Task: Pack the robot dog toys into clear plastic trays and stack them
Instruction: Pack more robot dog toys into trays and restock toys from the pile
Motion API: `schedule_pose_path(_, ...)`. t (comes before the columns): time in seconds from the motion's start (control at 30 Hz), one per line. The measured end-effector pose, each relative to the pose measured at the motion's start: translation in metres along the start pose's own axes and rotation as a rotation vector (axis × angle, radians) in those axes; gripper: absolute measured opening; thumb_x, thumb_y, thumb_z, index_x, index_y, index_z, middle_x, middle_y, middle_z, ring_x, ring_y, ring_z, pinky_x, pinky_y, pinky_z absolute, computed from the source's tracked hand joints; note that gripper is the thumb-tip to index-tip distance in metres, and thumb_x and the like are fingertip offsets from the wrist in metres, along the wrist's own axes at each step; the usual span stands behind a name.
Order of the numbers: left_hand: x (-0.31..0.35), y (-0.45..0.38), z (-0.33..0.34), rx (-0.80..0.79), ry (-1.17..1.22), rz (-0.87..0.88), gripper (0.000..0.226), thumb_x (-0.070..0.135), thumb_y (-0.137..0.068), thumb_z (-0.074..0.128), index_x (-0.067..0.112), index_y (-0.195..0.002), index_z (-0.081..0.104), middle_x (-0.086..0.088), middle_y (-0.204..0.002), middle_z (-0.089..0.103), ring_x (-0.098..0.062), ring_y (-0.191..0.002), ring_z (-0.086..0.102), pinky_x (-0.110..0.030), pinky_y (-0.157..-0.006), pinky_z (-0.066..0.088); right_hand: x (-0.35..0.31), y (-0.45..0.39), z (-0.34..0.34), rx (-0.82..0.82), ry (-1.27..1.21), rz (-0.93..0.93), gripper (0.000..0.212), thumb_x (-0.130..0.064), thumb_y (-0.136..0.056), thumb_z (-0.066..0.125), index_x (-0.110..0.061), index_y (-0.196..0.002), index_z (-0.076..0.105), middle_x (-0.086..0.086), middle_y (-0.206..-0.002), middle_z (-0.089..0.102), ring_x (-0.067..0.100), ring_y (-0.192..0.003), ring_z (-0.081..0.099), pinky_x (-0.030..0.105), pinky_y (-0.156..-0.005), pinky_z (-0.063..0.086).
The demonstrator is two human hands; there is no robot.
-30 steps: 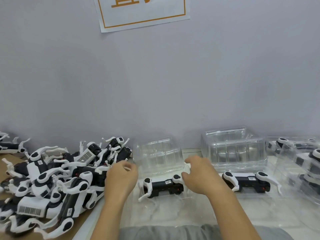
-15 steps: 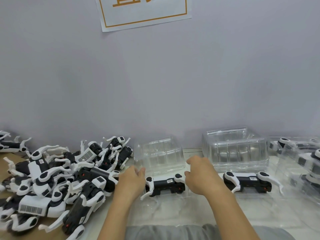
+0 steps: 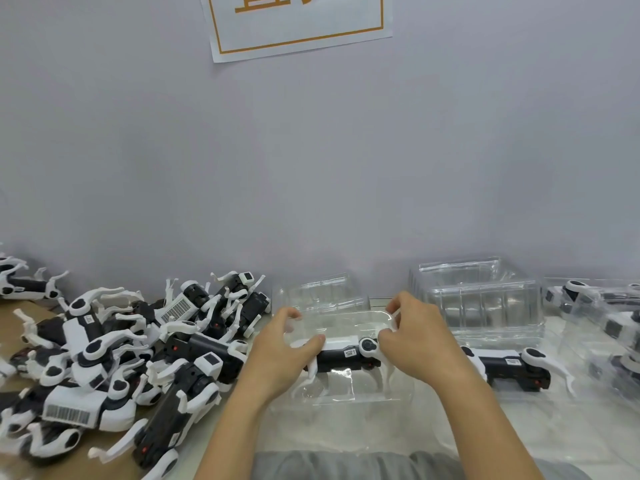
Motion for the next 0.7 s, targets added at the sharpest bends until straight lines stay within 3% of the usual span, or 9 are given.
schedule_pose_path(0.17,0.01,0.001,-0.001,0.026,-0.089,0.083,0.031,0.039,-0.086,0.072,0.041,-0.113,0.057,0.009,-0.121,0.053,-0.013,-0.12,0.047,-0.029,-0.095,0.036,0.0,-0.001,0.001,0.002,0.021,-0.01,0.025,-0.011,-0.084,0.054,-0.019,-0.107,0.052,-0.006,-0.098,0.052,0.011,-0.086,0.052,0.026,-0.064,0.041)
schedule_pose_path(0.3,0.02,0.006,0.003,0.011,-0.281,0.161,0.037,0.042,-0.087,0.069,0.051,-0.119,0.054,0.02,-0.136,0.043,-0.012,-0.132,0.033,-0.04,-0.113,0.029,-0.001,0.003,0.007,0.013,0.093,-0.005,0.037,-0.01,-0.089,0.051,-0.008,-0.125,0.057,0.006,-0.118,0.059,0.024,-0.108,0.056,0.032,-0.083,0.049)
schedule_pose_path(0.37,0.031,0.01,0.01,-0.041,-0.301,0.244,0.033,0.043,-0.087,0.07,0.051,-0.115,0.055,0.025,-0.136,0.043,-0.005,-0.133,0.035,-0.041,-0.116,0.024,0.0,0.005,0.009,0.014,0.122,0.017,0.034,-0.007,-0.087,0.05,-0.001,-0.12,0.06,0.011,-0.11,0.063,0.029,-0.105,0.061,0.044,-0.088,0.054)
schedule_pose_path(0.47,0.039,0.016,0.023,-0.183,-0.232,0.281,0.03,0.054,-0.08,0.076,0.046,-0.105,0.063,0.026,-0.135,0.047,-0.002,-0.134,0.038,-0.038,-0.117,0.027,0.002,0.006,0.011,0.003,0.149,0.039,0.033,-0.005,-0.087,0.05,-0.001,-0.118,0.061,0.012,-0.109,0.063,0.029,-0.106,0.062,0.045,-0.09,0.054)
schedule_pose_path(0.6,0.031,0.024,0.038,-0.379,-0.37,0.185,0.06,0.072,-0.058,0.081,0.052,-0.111,0.06,0.021,-0.157,0.026,-0.005,-0.146,0.014,-0.036,-0.121,0.01,0.003,0.006,0.015,-0.032,0.176,0.043,0.029,-0.008,-0.091,0.052,-0.006,-0.119,0.058,0.009,-0.112,0.055,0.027,-0.103,0.061,0.037,-0.086,0.053)
schedule_pose_path(0.7,0.028,0.029,0.044,-0.493,-0.478,0.185,0.077,0.07,-0.055,0.084,0.057,-0.121,0.047,0.016,-0.163,0.012,-0.003,-0.147,-0.002,-0.041,-0.122,-0.003,0.003,0.006,0.017,-0.053,0.173,0.051,0.028,-0.008,-0.091,0.052,-0.008,-0.118,0.058,0.001,-0.097,0.042,0.027,-0.102,0.06,0.037,-0.085,0.052)
Point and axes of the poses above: each hand's wrist, its own y-axis away from the middle knuckle, its own z-axis out of the palm, x = y × z, the point moved 9 cm from there along -y, towards the middle knuckle
